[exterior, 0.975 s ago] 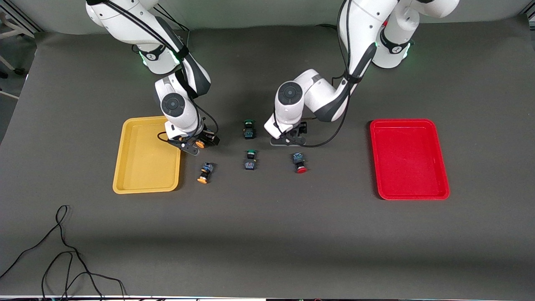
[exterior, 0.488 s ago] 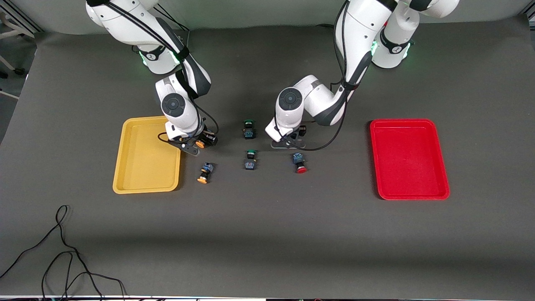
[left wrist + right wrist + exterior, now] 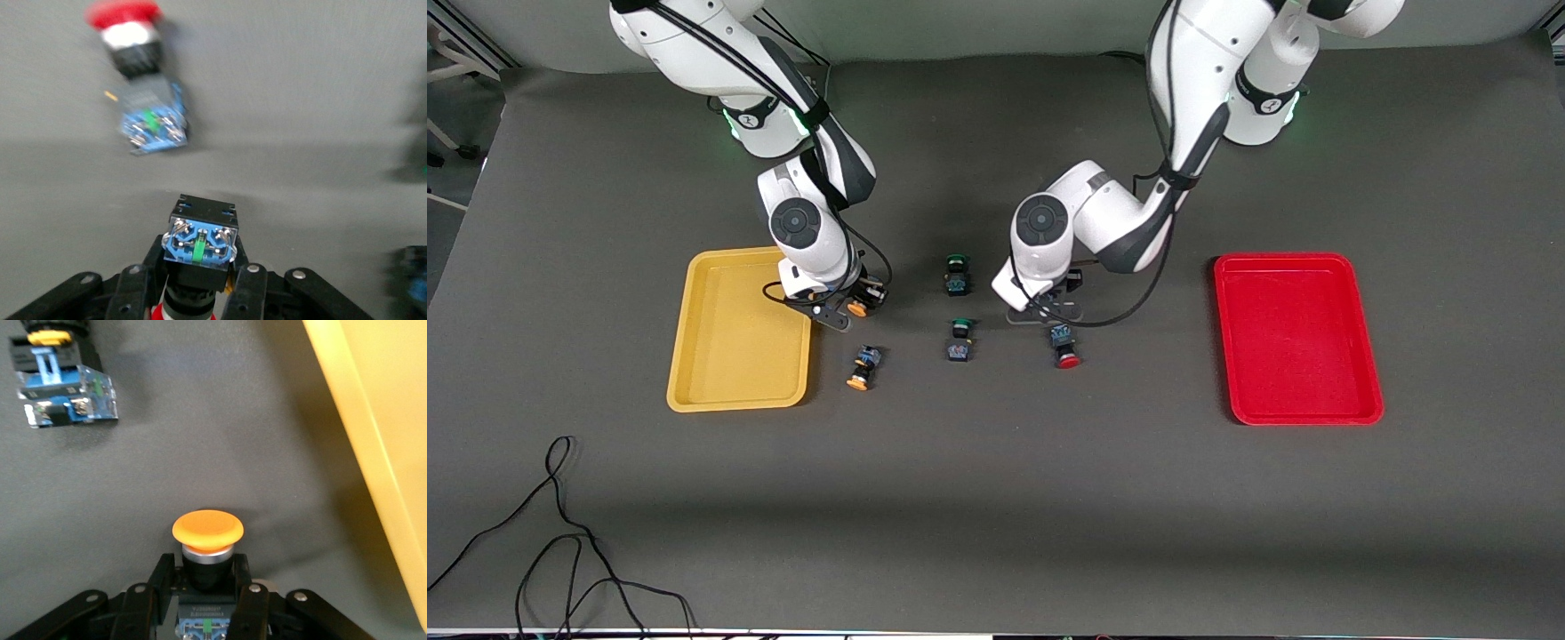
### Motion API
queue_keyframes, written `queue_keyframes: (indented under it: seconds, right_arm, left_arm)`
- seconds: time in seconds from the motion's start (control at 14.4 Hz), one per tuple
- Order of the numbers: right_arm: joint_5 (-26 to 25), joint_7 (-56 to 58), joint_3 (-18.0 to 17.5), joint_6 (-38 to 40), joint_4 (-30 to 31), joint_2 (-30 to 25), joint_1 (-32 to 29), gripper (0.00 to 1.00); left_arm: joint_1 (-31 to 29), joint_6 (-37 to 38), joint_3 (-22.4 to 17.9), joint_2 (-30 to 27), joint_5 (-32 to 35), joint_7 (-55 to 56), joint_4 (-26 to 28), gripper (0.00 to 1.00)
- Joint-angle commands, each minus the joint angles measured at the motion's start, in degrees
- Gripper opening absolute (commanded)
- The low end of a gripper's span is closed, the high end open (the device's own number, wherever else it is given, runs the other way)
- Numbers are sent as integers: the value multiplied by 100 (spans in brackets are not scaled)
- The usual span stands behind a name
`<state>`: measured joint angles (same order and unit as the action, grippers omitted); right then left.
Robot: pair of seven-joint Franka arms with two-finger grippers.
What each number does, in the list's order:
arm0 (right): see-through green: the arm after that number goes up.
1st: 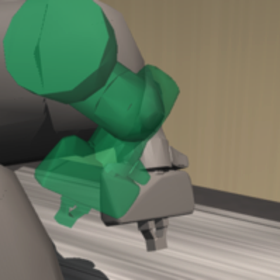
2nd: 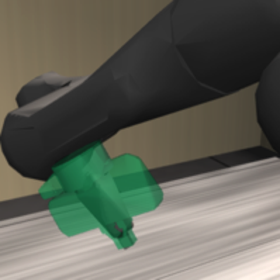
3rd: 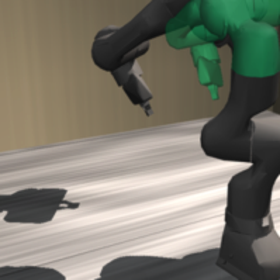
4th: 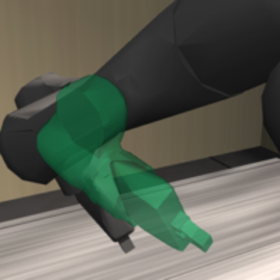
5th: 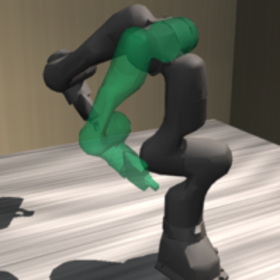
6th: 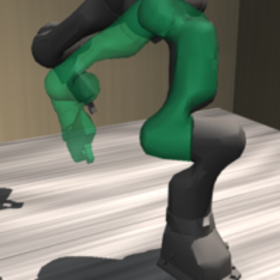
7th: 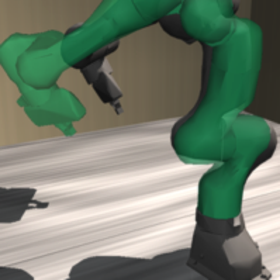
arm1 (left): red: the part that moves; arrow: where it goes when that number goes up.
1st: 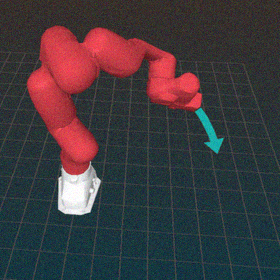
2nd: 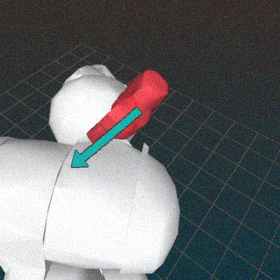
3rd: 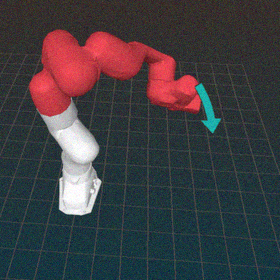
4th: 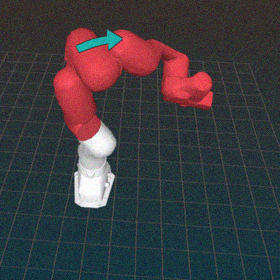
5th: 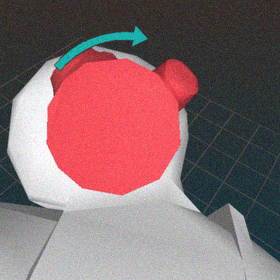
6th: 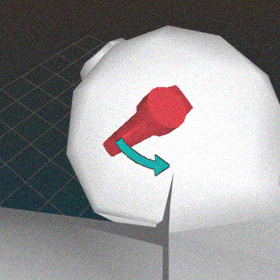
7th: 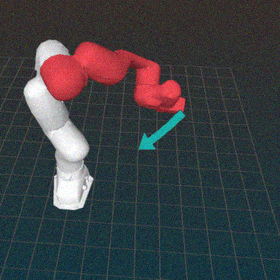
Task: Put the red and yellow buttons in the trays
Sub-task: 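Close the right gripper on the yellow button while the left gripper grasps the red button, then lower the yellow button into the yellow tray while the left gripper drops red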
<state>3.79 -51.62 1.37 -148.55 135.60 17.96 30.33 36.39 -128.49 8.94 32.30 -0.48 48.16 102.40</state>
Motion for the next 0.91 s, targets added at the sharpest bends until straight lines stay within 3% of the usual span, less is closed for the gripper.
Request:
queue_keyframes:
  seconds: [0.0, 0.21, 0.49, 0.7, 0.84]
  right_arm:
    - [86, -77, 205, 781, 19, -756, 9, 8]
    - [121, 12, 864, 1625, -95, -1538, 8, 7]
    - [104, 38, 1680, 1794, -34, -2138, 17, 7]
    - [104, 807, 2594, 1883, 88, -2095, 26, 8]
    - [121, 1293, 2816, 1455, 299, -1701, 26, 8]
  left_arm:
    - [-438, 885, 11, -880, -391, -157, -212, 2]
    - [-1210, 1527, -7, -1514, -427, -524, -81, 2]
    - [-2616, 1934, -42, -2016, -313, -1754, 375, 2]
    - [-3461, 1715, -42, -1965, 152, -2493, 631, 2]
    - [-3734, 1032, -42, -1641, 275, -2985, 920, 2]
